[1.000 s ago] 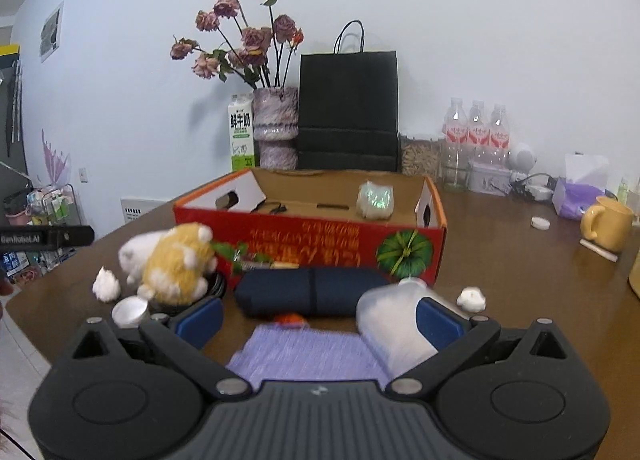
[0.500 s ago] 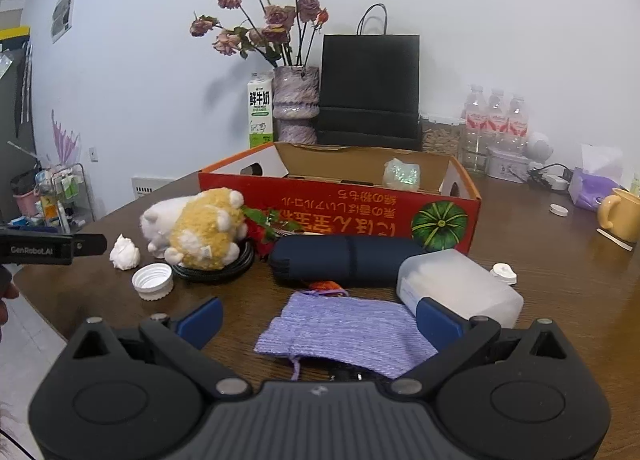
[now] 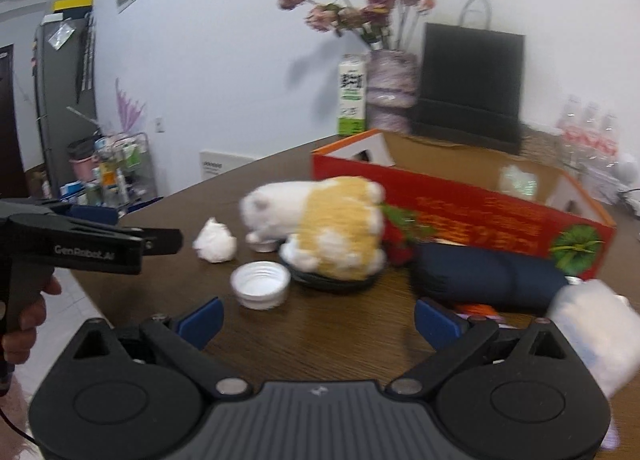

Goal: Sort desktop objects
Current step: 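Grasp the crumpled white tissue with the left gripper while the right gripper grasps the white bottle cap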

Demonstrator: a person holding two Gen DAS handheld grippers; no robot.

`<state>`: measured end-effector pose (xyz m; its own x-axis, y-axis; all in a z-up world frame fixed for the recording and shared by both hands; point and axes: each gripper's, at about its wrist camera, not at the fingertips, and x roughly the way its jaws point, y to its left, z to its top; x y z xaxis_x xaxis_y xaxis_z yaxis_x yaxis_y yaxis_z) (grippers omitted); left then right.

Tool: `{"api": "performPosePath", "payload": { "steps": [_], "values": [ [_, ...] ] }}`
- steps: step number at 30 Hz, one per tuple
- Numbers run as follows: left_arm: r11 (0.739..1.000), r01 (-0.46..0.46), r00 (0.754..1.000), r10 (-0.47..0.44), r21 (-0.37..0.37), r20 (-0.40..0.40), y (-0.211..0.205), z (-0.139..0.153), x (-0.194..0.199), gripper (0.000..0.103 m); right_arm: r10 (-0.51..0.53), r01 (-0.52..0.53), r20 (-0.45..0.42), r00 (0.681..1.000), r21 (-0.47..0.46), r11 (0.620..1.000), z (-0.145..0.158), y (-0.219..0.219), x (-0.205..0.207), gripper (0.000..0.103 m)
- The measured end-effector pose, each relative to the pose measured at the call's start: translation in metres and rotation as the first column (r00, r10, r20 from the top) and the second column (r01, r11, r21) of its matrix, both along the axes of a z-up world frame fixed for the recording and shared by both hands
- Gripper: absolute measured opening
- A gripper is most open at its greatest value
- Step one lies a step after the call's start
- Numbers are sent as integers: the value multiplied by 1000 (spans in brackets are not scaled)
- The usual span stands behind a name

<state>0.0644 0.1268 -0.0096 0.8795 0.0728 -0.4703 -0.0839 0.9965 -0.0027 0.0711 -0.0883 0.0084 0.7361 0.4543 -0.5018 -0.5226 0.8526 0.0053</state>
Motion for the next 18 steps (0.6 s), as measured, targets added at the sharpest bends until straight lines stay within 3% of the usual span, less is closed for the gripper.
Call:
{"api": "performPosePath", "payload": {
  "steps": [5, 9, 18],
  "values": [
    [999, 52, 999, -52, -13, -6, 7, -4, 9, 101, -15, 16, -25, 1000, 20, 1000, -8, 25, 6, 97],
    [992, 122, 992, -122, -16, -23, 7, -10, 22, 96, -48, 48, -15, 999, 8, 999, -13, 39, 9, 85],
    [974, 217, 975, -220, -60, -40, 9, -19, 44, 81, -123, 123, -16, 992, -2, 992, -20, 52, 15, 71]
  ]
}}
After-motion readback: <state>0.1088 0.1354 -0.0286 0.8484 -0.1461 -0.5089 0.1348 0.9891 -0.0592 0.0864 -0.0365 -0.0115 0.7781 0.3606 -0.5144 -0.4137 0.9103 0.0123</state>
